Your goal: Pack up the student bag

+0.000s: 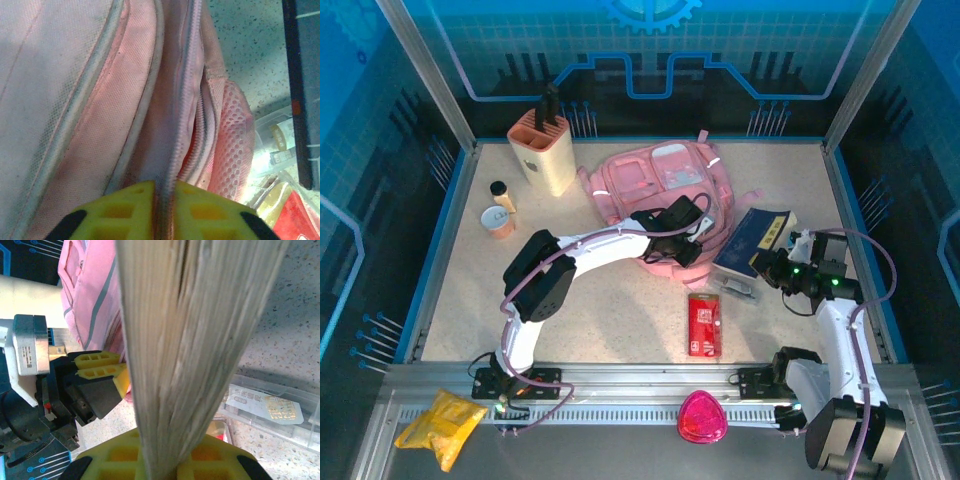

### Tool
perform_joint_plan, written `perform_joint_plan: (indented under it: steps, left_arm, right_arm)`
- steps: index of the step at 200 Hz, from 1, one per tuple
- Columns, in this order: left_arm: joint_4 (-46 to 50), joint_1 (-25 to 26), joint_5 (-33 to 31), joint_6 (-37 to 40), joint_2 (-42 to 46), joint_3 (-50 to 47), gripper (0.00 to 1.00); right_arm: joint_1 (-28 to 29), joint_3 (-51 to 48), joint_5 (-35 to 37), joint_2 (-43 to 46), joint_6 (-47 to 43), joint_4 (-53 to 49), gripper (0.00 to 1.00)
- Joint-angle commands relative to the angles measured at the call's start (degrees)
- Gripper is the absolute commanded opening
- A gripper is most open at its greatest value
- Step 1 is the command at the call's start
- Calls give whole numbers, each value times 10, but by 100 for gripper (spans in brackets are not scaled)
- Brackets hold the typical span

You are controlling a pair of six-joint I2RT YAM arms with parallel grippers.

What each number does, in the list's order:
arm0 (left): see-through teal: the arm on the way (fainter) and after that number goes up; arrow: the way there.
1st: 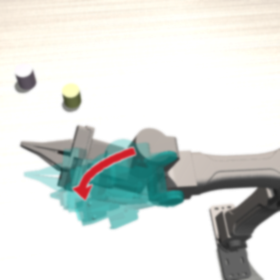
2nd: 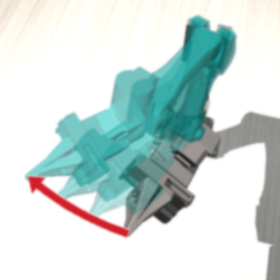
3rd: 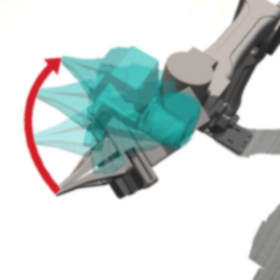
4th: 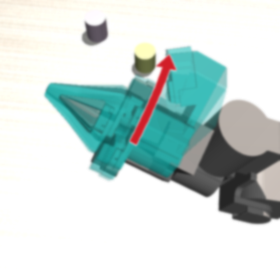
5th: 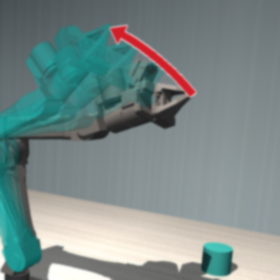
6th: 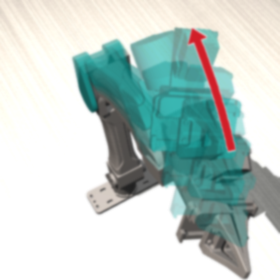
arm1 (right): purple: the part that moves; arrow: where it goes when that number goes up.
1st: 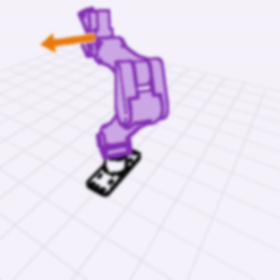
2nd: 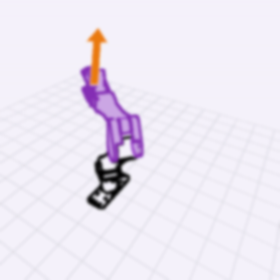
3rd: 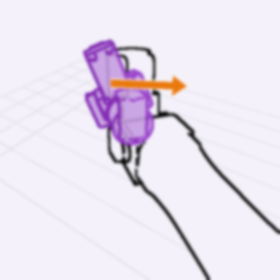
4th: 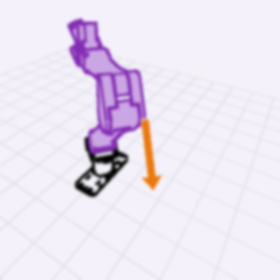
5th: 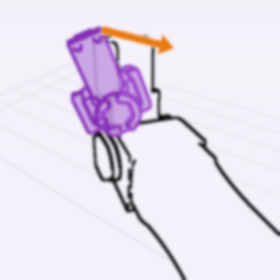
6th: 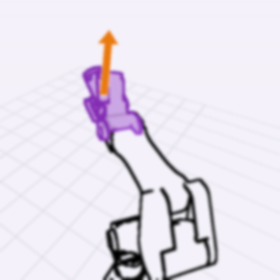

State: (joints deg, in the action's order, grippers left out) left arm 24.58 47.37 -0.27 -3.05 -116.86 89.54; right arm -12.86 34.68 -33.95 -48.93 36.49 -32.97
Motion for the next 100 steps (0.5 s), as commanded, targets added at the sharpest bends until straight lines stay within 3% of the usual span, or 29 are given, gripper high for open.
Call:
perform_joint_plan:
  steps: [1, 37, 100]
  left_arm:
    - [3, 0, -14, -10, 17, 8, 12]
    - [-13, 0, -28, -14, 47, -5, 0]
    - [-6, 0, -127, -18, 142, 0, 0]
  right_arm:
    - [-9, 1, -32, 1, -14, 11, 0]
    - [-8, 8, -46, -1, -17, 3, 0]
    - [25, 21, -53, -9, -11, -31, 0]
